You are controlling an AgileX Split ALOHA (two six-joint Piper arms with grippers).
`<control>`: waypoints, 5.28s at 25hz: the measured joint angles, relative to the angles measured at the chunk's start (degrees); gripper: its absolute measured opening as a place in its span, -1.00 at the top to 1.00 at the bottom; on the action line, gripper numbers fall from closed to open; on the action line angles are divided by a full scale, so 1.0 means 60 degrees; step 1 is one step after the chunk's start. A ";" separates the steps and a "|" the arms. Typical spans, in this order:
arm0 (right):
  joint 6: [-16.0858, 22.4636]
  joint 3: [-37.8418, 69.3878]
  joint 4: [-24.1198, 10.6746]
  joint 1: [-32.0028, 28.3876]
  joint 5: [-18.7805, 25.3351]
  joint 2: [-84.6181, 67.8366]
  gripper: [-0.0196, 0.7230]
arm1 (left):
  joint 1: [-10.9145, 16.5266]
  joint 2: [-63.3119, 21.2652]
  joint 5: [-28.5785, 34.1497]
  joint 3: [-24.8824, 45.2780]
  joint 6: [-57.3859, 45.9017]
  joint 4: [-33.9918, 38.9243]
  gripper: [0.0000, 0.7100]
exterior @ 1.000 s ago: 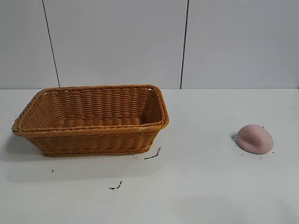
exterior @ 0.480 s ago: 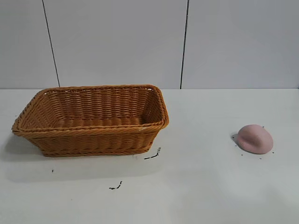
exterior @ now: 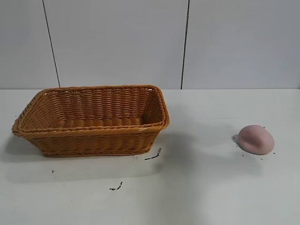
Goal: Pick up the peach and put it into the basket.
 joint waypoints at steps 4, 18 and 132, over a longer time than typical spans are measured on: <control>0.0010 -0.0231 0.0051 0.0299 -0.0367 0.1520 -0.78 | 0.0000 0.0000 0.0000 0.0000 0.0000 0.0000 -0.95; 0.0766 -0.0248 -0.0191 0.0329 -0.1712 0.3267 -0.78 | 0.0000 0.0000 0.0000 0.0000 0.0000 0.0000 -0.95; 0.0260 -0.8844 0.0229 -0.0512 0.2784 0.4713 -0.93 | 0.0000 0.0000 0.0000 0.0000 0.0000 0.0000 -0.95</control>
